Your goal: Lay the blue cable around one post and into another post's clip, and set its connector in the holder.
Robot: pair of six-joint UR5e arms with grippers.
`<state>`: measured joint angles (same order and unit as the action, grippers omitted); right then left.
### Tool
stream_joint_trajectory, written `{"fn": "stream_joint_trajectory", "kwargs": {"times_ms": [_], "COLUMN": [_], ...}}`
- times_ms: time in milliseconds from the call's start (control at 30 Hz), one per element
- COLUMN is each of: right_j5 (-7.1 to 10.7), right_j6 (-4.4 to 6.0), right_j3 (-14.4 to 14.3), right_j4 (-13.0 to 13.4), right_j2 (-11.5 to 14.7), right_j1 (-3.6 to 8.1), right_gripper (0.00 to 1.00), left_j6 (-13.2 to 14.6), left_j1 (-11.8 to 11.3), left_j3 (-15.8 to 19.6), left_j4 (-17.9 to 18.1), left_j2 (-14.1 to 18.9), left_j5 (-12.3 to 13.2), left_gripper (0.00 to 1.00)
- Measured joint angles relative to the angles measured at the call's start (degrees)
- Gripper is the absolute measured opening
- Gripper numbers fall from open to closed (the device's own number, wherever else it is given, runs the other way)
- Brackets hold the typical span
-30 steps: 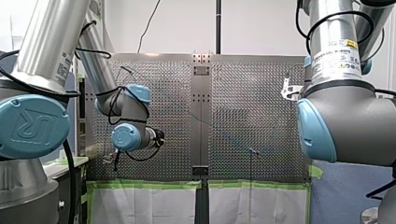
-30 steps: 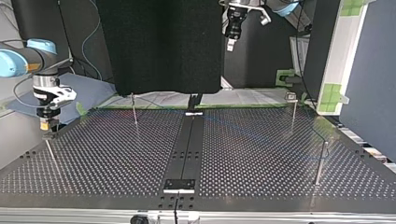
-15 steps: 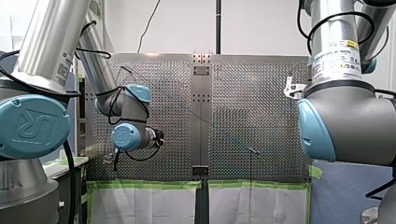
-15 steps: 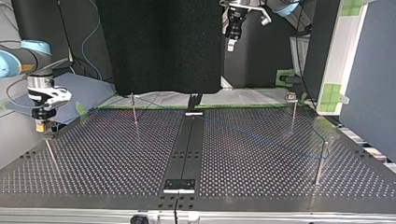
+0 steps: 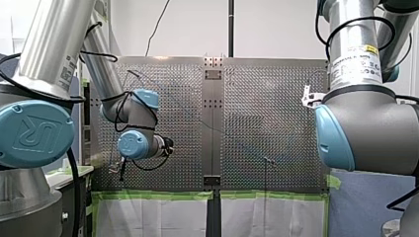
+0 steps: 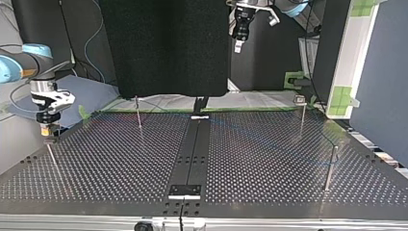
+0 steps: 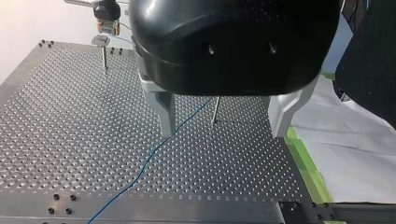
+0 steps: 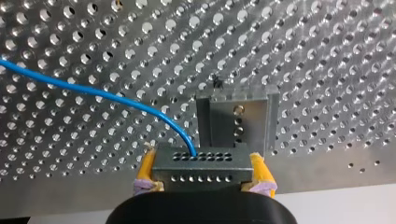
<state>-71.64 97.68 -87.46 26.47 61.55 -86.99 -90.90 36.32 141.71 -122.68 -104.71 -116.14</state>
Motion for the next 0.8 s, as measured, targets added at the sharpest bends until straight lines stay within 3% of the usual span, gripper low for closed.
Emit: {"fn": "stream_joint_trajectory", "kwargs": {"times_ms": [433, 800], "right_j5": [4.72, 5.39], "right_j6": [-0.10, -0.10], "right_j3": [0.0, 0.0], "right_j4": [2.9, 3.3], "right_j2": [-0.2, -0.3], "right_j1": [-0.06, 0.33], "right_gripper": [0.05, 0.05], "left_j6": [-0.1, -0.1], "left_j1": [0.0, 0.0], "left_j3": [0.0, 0.0], "left_j4": [0.0, -0.1], "left_j2": [0.0, 0.0], "left_j5": [0.0, 0.0], "left_gripper": [1.00, 1.00]}}
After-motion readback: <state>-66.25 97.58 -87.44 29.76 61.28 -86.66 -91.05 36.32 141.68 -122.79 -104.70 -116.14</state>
